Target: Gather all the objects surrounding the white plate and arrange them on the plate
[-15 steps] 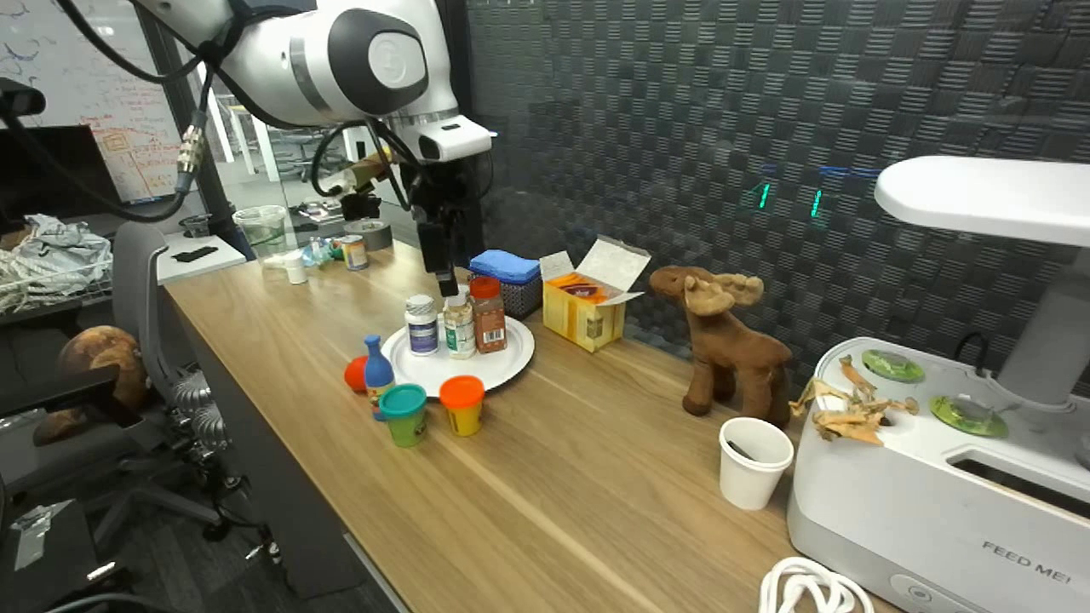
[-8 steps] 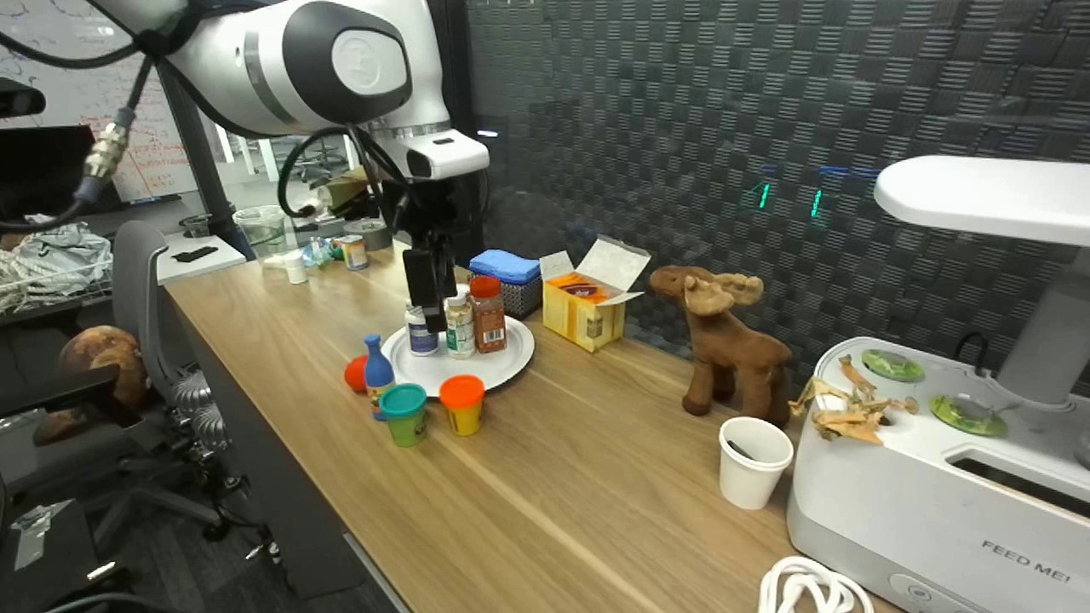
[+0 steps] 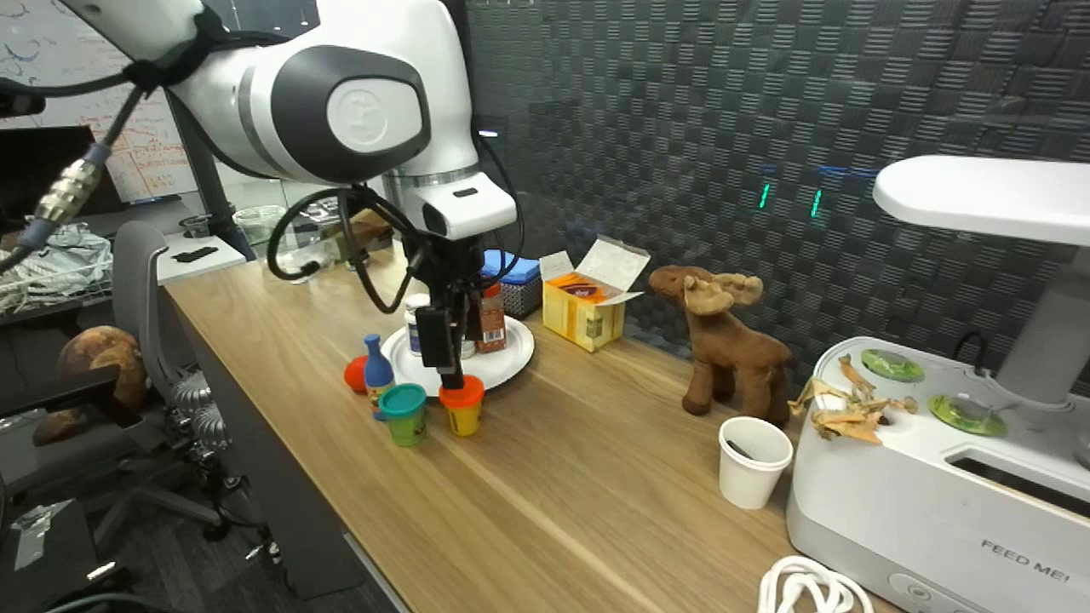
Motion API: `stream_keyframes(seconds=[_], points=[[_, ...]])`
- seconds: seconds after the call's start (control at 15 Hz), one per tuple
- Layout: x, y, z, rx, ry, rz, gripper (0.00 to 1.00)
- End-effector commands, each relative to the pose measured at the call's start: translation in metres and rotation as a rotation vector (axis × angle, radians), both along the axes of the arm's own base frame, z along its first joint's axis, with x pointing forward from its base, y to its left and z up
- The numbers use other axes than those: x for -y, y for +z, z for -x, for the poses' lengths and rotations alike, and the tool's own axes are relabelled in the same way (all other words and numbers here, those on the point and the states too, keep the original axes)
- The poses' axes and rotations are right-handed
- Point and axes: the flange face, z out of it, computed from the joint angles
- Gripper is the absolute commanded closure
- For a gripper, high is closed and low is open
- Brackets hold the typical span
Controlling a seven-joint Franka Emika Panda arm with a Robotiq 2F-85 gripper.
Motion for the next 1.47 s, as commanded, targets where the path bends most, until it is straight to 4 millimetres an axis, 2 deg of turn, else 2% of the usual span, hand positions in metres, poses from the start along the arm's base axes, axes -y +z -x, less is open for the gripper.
stream_keyframes(seconds=[0.0, 0.33, 0.8, 0.87, 0.93, 1.0, 1.07, 1.13, 1.4], points=[[0.006, -0.005, 0.002, 0.013, -0.031, -0.051, 0.00], [0.005, -0.014, 0.003, -0.012, -0.057, -0.101, 0.00], [0.010, -0.035, 0.001, -0.046, -0.087, -0.068, 0.00], [0.009, -0.037, 0.001, -0.049, -0.089, -0.066, 0.04], [0.009, -0.038, 0.000, -0.050, -0.092, -0.065, 0.22], [0.008, -0.038, 0.000, -0.050, -0.094, -0.064, 0.29], [0.007, -0.037, 0.001, -0.048, -0.094, -0.062, 0.29], [0.006, -0.035, 0.001, -0.045, -0.098, -0.056, 0.36], [0.002, -0.016, 0.001, -0.021, -0.134, -0.013, 0.69]])
